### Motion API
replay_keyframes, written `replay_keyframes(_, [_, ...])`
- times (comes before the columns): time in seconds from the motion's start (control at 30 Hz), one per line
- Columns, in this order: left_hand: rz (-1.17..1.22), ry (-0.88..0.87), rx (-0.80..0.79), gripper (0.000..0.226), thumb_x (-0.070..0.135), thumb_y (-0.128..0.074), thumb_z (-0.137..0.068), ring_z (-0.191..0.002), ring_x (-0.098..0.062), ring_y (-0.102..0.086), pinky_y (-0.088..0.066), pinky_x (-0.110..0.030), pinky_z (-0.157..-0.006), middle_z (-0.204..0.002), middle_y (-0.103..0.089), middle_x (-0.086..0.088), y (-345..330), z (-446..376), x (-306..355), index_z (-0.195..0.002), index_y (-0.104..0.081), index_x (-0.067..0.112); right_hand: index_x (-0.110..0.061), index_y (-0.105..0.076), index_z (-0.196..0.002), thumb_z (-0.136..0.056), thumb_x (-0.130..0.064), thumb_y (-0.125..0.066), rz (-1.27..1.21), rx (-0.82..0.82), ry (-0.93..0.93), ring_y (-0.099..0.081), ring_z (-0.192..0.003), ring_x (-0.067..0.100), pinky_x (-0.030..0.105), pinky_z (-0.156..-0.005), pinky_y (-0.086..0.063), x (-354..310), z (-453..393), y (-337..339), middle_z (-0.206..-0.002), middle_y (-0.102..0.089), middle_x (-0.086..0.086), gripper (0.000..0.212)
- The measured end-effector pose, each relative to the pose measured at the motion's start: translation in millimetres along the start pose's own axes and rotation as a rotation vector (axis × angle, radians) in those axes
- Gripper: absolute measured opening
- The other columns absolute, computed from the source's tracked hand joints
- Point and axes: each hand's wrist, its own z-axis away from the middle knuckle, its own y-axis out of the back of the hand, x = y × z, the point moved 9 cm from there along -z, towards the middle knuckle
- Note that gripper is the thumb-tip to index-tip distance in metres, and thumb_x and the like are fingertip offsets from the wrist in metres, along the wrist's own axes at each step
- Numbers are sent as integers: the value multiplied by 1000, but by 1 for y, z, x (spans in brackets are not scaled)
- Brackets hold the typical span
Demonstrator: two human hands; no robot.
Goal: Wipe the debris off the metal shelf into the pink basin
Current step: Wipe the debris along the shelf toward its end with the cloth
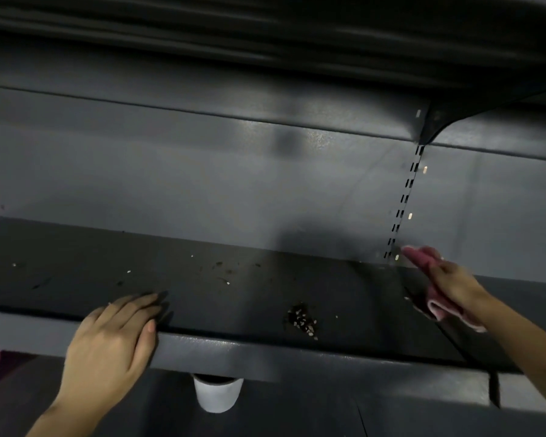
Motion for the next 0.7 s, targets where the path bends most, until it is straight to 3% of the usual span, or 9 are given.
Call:
replay_keyframes(0.07, [30,-25,47,51,25,-29,-88,-94,-26,-65,-37,-35,-78,-99,-73,-12,1,0,1,-80,-74,3,-22,-54,-120,-96,-32,-35,117,-82,-87,-51,-42,24,24,-43,-47,25,-9,-14,-48,-53,17,32])
replay_keyframes(0.13, [60,-64,75,61,30,-21,-94,-98,-19,-54,-37,-30,-78,-99,-72,-12,0,-1,4,-80,-74,4,-19,-49,-129,-94,-39,-38,343,-102,-114,-61,-100,32,41,-89,-50,38,-22,-27,-112,-64,21,42])
replay_keyframes(0.17, [74,-73,78,65,33,-18,-95,-98,-18,-51,-35,-24,-80,-100,-72,-12,-1,-2,4,-80,-74,4,-18,-47,-131,-94,-39,-37,450,-78,-78,-45,-126,29,39,-108,-35,35,-30,-31,-139,-47,14,43])
replay_keyframes(0.2, [92,-74,70,66,34,-17,-95,-98,-17,-51,-32,-18,-84,-100,-72,-12,-3,-3,2,-80,-74,5,-18,-46,-132,-95,-36,-36,460,-81,-48,-36,-133,26,32,-113,-26,27,-35,-39,-147,-37,9,42])
replay_keyframes(0.3, [113,-67,61,64,35,-19,-94,-97,-17,-51,-28,-15,-92,-102,-71,-12,-12,-1,-6,-80,-74,6,-29,-46,-131,-96,-37,-35,430,-183,26,-44,-126,23,22,-98,-31,-7,-40,-83,-143,-44,2,38])
replay_keyframes(0.43, [127,-39,70,62,35,-20,-94,-98,-18,-51,-29,-19,-94,-100,-71,-9,-20,1,-15,-78,-73,7,-32,-41,-134,-97,-35,-32,492,-284,191,-38,-133,24,26,-108,-27,-55,-46,-151,-147,-38,1,38])
replay_keyframes(0.53, [127,-52,66,61,36,-21,-93,-99,-17,-51,-30,-21,-91,-99,-72,-6,-19,1,-14,-80,-74,10,-25,-54,-125,-95,-27,-40,435,-271,275,-45,-128,21,25,-105,-31,-80,-39,-176,-141,-48,1,33])
replay_keyframes(0.63, [134,-75,48,63,37,-18,-94,-101,-16,-50,-31,-24,-89,-100,-72,-6,-16,0,-9,-82,-75,10,-8,-67,-103,-92,-17,-47,331,-202,376,-61,-96,20,22,-79,-38,-99,-25,-180,-100,-68,9,24])
replay_keyframes(0.7, [114,-118,35,65,37,-17,-94,-102,-16,-50,-31,-22,-84,-101,-73,-7,-11,-1,-3,-85,-75,9,-5,-69,-92,-92,-16,-48,243,-177,410,-57,-77,12,19,-69,-37,-109,-12,-179,-80,-62,0,23])
